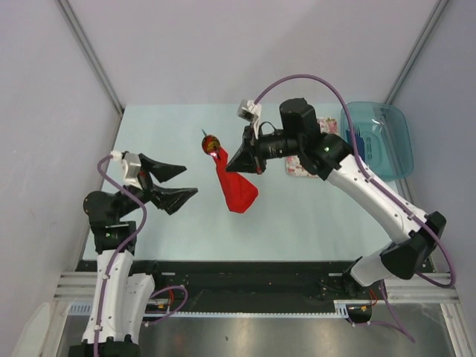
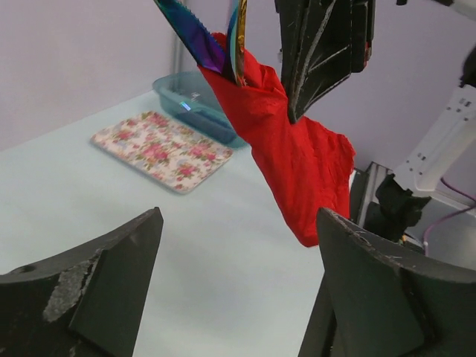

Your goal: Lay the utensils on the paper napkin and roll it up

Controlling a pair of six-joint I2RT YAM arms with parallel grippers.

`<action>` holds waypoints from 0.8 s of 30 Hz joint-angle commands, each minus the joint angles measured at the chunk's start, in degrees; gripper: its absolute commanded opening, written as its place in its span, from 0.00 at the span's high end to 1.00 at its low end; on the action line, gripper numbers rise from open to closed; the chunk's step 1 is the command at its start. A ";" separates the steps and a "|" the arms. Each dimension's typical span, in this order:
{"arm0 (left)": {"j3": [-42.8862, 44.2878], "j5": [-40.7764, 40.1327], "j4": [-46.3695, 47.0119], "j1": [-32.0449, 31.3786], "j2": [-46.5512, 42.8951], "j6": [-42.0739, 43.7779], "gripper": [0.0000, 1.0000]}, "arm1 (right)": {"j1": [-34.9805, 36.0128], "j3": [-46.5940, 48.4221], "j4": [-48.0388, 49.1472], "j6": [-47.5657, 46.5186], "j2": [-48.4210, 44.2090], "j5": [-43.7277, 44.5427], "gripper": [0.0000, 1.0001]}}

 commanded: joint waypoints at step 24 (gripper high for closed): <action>7.72 -4.70 11.10 -25.46 6.45 -8.66 0.31 | 15.54 -0.90 2.28 -12.96 -10.74 12.43 1.00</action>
